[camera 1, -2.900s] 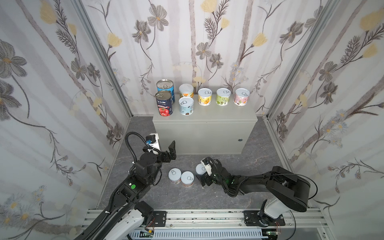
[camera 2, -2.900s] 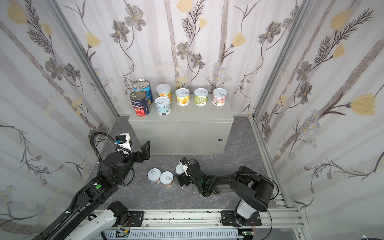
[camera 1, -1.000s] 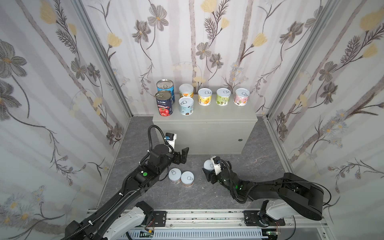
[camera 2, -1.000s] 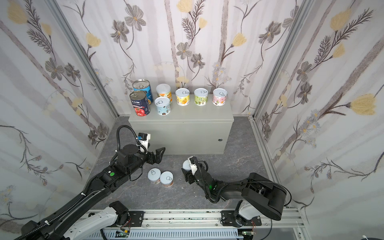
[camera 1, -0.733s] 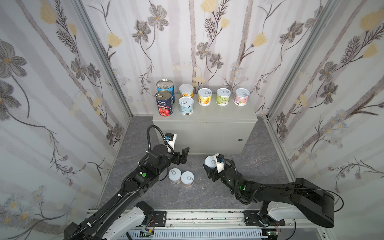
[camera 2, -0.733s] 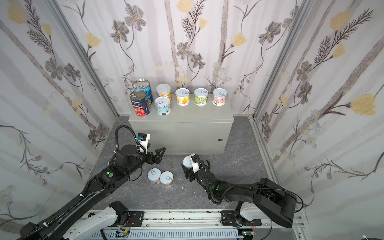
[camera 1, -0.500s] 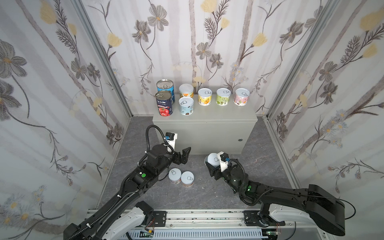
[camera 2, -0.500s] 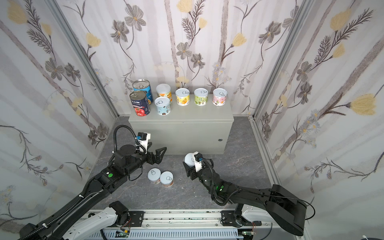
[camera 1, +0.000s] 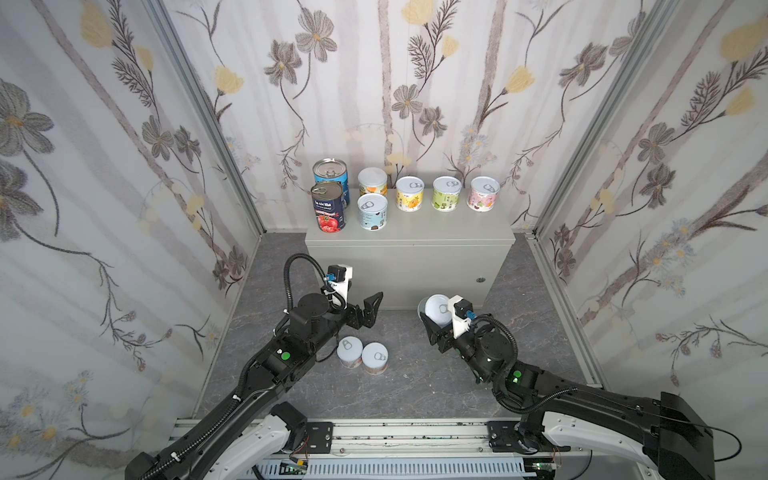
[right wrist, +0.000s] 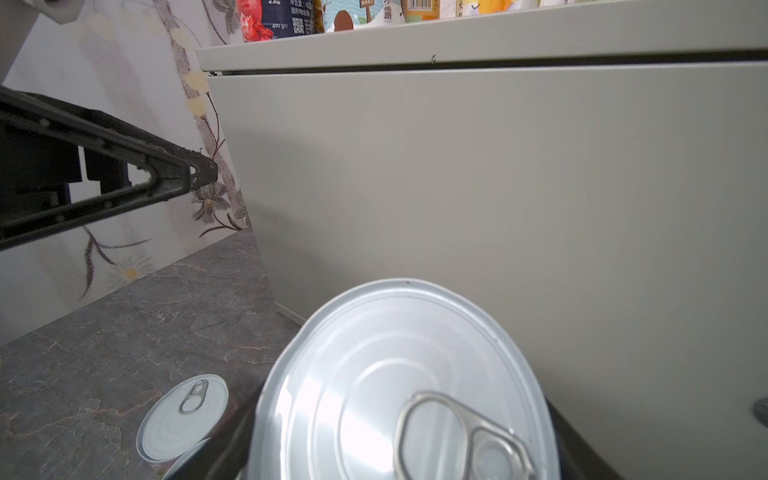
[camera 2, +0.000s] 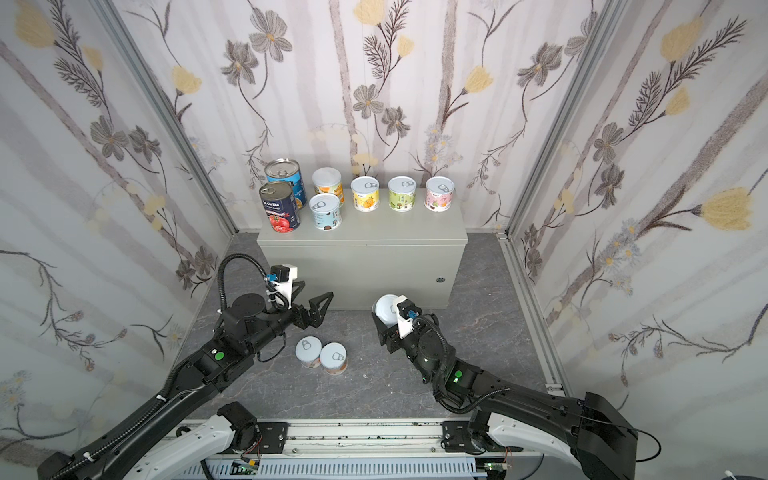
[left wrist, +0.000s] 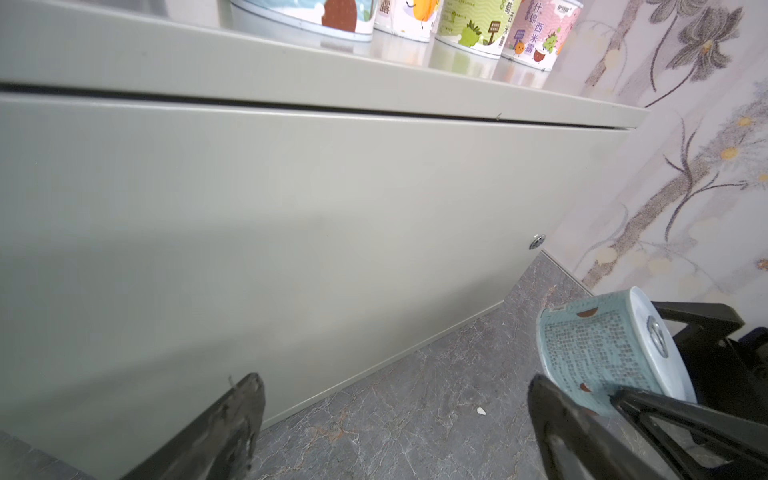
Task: Place and organize the canned foods onto the counter
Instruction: 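Lift the white-lidded can with the right gripper toward the cabinet, then carry the can over the cabinet top beside the blue-labelled can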
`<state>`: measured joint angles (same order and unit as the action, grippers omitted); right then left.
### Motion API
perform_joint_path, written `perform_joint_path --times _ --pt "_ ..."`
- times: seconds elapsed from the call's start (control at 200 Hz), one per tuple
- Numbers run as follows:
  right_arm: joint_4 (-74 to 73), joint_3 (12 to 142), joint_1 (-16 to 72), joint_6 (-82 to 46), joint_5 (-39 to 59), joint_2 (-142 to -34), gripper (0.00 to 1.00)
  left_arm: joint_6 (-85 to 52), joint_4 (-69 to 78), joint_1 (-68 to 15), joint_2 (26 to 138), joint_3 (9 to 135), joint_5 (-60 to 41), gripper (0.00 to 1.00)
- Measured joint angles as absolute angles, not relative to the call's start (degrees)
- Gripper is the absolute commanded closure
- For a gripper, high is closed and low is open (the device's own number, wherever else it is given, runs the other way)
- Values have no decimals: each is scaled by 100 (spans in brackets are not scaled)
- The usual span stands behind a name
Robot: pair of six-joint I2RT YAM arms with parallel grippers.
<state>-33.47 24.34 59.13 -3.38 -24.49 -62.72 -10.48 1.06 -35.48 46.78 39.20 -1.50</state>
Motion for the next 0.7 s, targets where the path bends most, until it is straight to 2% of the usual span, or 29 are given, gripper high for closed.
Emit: perform_joint_path --times 0.41,0.7 --pt "-2025 3726 5861 -252 -2112 -5916 52 -1026 259 -3548 4423 3754 45 0" --pt "-1017 4757 5286 -255 -1787 -5885 52 -1028 261 -3548 4418 3760 47 0"
